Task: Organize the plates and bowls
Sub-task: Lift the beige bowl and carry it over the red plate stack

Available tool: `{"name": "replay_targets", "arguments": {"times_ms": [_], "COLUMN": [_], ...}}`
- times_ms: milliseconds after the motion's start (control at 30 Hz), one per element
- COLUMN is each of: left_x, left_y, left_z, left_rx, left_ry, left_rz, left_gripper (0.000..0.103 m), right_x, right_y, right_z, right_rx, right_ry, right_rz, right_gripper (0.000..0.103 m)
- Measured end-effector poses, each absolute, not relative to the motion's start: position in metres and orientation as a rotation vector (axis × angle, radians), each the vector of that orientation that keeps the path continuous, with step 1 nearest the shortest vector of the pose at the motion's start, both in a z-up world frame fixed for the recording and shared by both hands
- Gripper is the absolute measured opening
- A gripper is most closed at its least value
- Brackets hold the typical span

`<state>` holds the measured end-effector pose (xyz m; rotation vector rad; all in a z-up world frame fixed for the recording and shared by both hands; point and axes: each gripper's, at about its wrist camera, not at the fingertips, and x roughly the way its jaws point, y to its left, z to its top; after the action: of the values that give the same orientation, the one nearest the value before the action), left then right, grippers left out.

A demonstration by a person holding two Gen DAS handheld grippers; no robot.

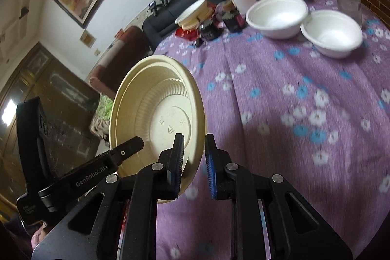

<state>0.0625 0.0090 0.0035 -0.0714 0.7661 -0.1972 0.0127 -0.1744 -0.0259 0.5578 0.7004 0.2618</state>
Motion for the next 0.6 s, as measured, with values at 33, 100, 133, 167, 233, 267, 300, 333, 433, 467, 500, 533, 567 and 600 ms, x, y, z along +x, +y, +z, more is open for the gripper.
{"name": "replay_targets", "arguments": {"times_ms": [33, 100, 133, 167, 233, 267, 300, 333, 433, 467, 500, 533, 567, 600], "left_x": [0.058, 0.049, 0.045, 0.041, 0.034, 0.031, 0.029, 0.026, 0.021, 0.020, 0.019, 0.017, 0.016, 0.015], "left_y": [0.009, 0.011, 0.011, 0.013, 0.017, 0.018, 0.019, 0.020, 0.025, 0.026, 0.028, 0.030, 0.031, 0.033], "left_z": [0.001, -0.006, -0.008, -0.009, -0.011, -0.012, -0.012, -0.011, -0.010, -0.009, -0.008, -0.008, -0.007, -0.007], "left_rx": [-0.071, -0.069, -0.063, -0.061, -0.057, -0.054, -0.051, -0.047, -0.046, -0.050, -0.053, -0.053, -0.052, -0.051], "left_ry": [0.757, 0.739, 0.732, 0.724, 0.705, 0.697, 0.689, 0.679, 0.658, 0.652, 0.646, 0.641, 0.635, 0.628], "left_rz": [-0.192, -0.175, -0.169, -0.164, -0.151, -0.146, -0.141, -0.136, -0.129, -0.129, -0.127, -0.124, -0.121, -0.118], "left_gripper": [0.016, 0.016, 0.016, 0.015, 0.016, 0.016, 0.015, 0.015, 0.016, 0.016, 0.016, 0.016, 0.016, 0.016], "right_x": [0.010, 0.005, 0.003, 0.000, -0.003, -0.005, -0.006, -0.007, -0.007, -0.008, -0.008, -0.008, -0.008, -0.008], "right_y": [-0.174, -0.171, -0.169, -0.167, -0.164, -0.161, -0.159, -0.158, -0.153, -0.151, -0.149, -0.147, -0.146, -0.143], "right_z": [-0.028, -0.032, -0.034, -0.035, -0.035, -0.035, -0.035, -0.035, -0.035, -0.035, -0.034, -0.033, -0.032, -0.030], "right_rx": [0.556, 0.552, 0.545, 0.540, 0.528, 0.521, 0.513, 0.509, 0.503, 0.499, 0.493, 0.490, 0.485, 0.478], "right_ry": [0.704, 0.715, 0.718, 0.718, 0.715, 0.714, 0.709, 0.707, 0.713, 0.713, 0.712, 0.713, 0.712, 0.708], "right_rz": [0.265, 0.272, 0.274, 0.277, 0.284, 0.285, 0.286, 0.286, 0.297, 0.299, 0.301, 0.304, 0.307, 0.309], "right_gripper": [0.017, 0.017, 0.017, 0.017, 0.017, 0.017, 0.017, 0.017, 0.017, 0.017, 0.017, 0.016, 0.017, 0.017]}}
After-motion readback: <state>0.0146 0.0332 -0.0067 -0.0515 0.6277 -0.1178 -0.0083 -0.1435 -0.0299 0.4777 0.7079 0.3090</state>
